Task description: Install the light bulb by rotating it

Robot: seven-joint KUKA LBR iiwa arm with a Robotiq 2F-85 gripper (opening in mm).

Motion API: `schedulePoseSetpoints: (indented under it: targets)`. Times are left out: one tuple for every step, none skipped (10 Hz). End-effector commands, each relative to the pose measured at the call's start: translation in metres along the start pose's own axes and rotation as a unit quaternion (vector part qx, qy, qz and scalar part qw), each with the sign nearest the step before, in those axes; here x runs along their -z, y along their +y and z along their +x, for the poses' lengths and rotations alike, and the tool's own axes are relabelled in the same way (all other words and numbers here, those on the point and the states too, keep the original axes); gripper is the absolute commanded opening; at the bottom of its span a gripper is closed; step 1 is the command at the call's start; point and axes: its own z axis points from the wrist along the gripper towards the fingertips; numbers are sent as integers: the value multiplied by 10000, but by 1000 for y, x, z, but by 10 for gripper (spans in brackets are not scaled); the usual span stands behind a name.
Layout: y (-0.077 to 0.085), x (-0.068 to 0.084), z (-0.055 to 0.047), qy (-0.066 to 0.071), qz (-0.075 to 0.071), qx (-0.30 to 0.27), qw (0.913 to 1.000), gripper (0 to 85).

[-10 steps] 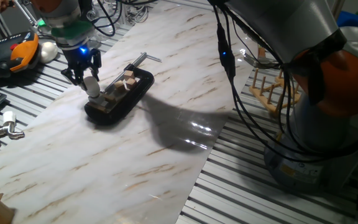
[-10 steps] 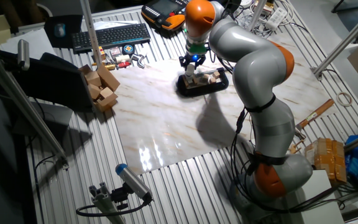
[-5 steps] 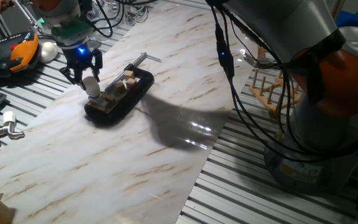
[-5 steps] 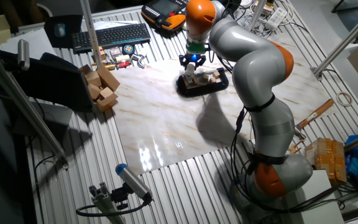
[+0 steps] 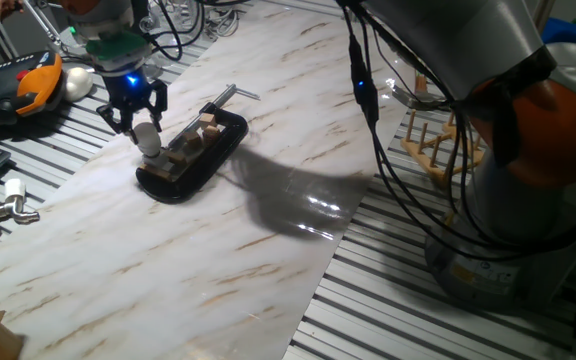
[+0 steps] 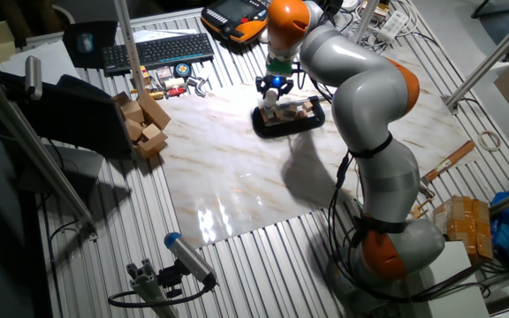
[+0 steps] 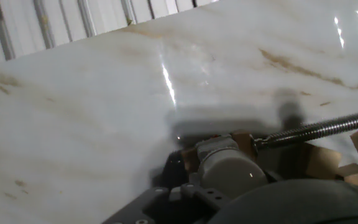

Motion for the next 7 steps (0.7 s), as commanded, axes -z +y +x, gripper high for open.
schedulePoseSetpoints:
  targets:
    - [0,0,0,-9,-23,-125,9999,0]
    - [0,0,0,-15,-61,-355,9994,0]
    - [0,0,0,-17,-71,-653,9978,0]
    - [0,-1,0,-26,-114,-891,9960,0]
    - [0,-1,0,-59,-144,-1105,9938,0]
    - [0,-1,0,-115,-182,-1273,9916,0]
    - [0,-1,0,-156,-202,-1394,9899,0]
